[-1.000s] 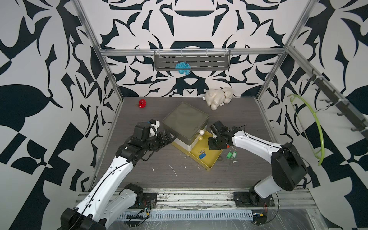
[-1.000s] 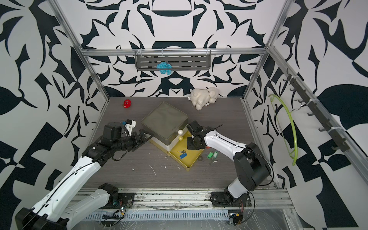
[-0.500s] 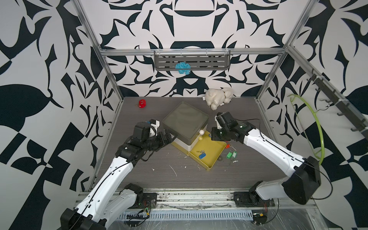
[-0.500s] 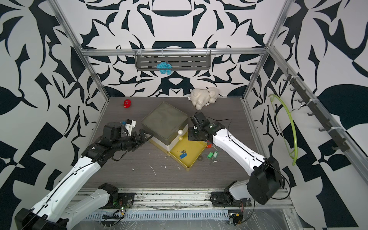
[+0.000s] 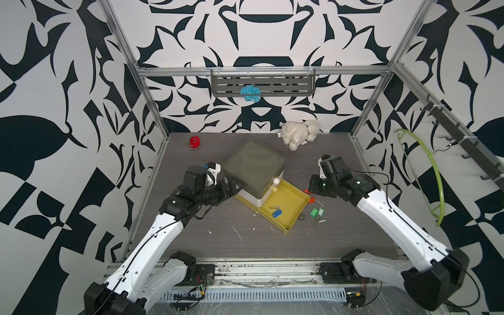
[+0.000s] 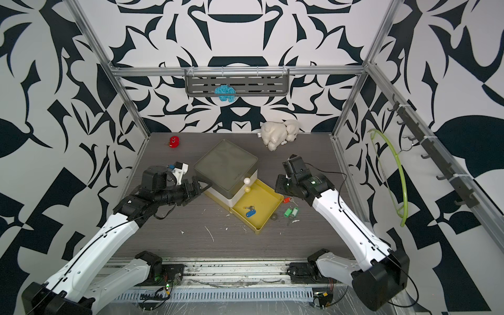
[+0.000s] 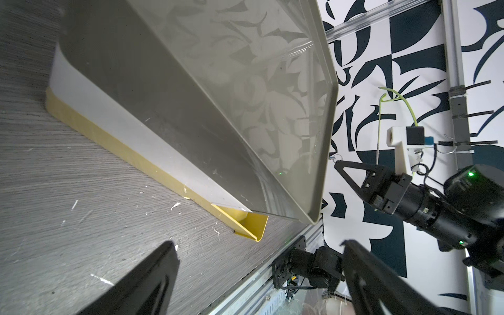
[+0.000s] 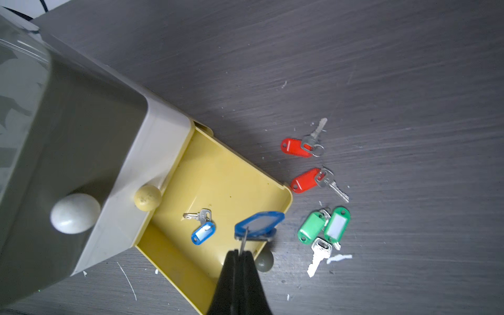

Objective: Take the keys out of the drawer
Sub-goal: Place the key at the center of the board.

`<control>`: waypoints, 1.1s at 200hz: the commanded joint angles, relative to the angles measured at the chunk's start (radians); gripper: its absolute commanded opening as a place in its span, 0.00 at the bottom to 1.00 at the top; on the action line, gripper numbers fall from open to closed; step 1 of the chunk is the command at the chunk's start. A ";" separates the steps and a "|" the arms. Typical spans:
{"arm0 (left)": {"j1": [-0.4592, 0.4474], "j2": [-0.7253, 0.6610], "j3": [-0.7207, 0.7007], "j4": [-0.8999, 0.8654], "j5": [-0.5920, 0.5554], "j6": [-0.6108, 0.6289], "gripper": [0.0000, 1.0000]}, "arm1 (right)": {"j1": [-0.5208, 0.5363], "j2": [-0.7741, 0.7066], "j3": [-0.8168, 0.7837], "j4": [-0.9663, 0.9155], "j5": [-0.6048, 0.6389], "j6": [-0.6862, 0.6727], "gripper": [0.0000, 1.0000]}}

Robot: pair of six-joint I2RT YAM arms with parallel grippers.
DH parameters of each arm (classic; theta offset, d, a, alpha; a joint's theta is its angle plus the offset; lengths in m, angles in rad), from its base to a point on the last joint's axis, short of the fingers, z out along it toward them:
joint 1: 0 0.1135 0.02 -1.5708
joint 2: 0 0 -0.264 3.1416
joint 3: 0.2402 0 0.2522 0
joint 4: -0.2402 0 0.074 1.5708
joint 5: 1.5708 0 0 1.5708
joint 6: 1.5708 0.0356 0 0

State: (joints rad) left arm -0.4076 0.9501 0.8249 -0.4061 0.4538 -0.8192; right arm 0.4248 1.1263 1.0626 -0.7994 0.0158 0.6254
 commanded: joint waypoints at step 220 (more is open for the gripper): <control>-0.020 -0.087 0.007 -0.136 -0.016 0.029 0.99 | -0.220 0.581 0.146 0.298 -0.243 -0.030 0.00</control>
State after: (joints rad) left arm -0.4259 0.8703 0.8261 -0.5056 0.4507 -0.8108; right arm 0.2295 1.7023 1.1637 -0.5335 -0.1970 0.5903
